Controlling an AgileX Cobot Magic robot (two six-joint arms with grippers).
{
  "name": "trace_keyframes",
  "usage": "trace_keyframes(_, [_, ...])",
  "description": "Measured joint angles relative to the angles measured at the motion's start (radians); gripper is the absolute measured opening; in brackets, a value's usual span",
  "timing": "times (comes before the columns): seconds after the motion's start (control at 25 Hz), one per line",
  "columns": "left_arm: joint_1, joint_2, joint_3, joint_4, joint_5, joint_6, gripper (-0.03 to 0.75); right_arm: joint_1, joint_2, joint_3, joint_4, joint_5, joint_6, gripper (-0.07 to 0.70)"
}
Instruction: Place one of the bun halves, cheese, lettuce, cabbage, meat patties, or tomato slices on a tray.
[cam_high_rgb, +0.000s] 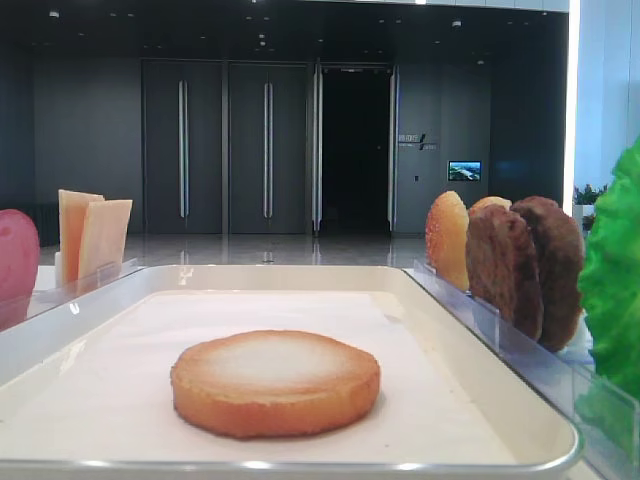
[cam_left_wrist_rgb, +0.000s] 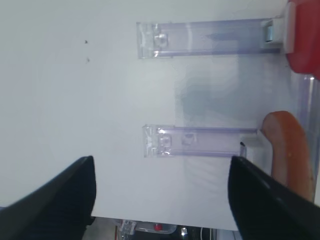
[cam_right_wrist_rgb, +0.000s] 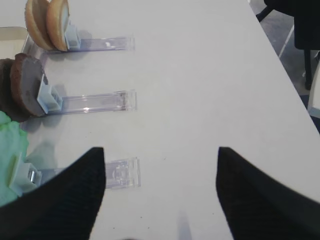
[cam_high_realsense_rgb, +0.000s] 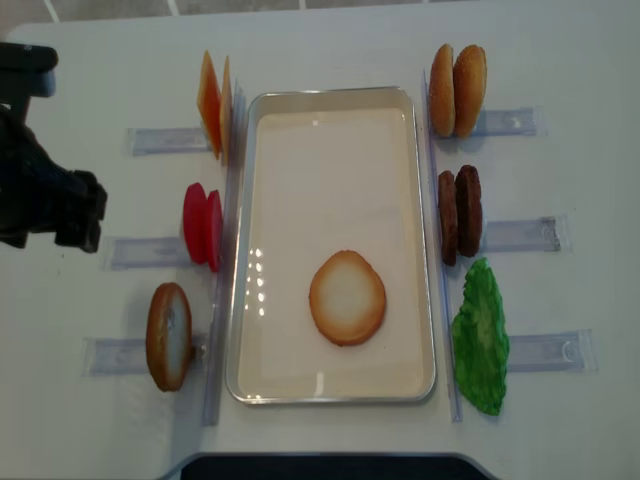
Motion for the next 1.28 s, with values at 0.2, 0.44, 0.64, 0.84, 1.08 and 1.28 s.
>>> trace_keyframes(0.2, [0.002,-0.023,0.021,0.013,0.012,-0.002,0.626,0.000,0.000,0.000,0.000,0.000,0.000,0.480])
trace_keyframes(0.44, [0.002,-0.207,0.205,-0.002,0.007,-0.002,0.589,0.000,0.000,0.000,0.000,0.000,0.000,0.480])
trace_keyframes(0.64, [0.002,-0.405,0.366,-0.019,-0.028,-0.002,0.554,0.000,0.000,0.000,0.000,0.000,0.000,0.480])
trace_keyframes(0.84, [0.002,-0.632,0.464,-0.077,-0.055,-0.001,0.515,0.000,0.000,0.000,0.000,0.000,0.000,0.480])
trace_keyframes(1.08, [0.002,-0.877,0.500,-0.185,-0.100,0.141,0.433,0.000,0.000,0.000,0.000,0.000,0.000,0.480])
trace_keyframes(1.28, [0.002,-0.994,0.500,-0.312,-0.100,0.311,0.402,0.000,0.000,0.000,0.000,0.000,0.000,0.480])
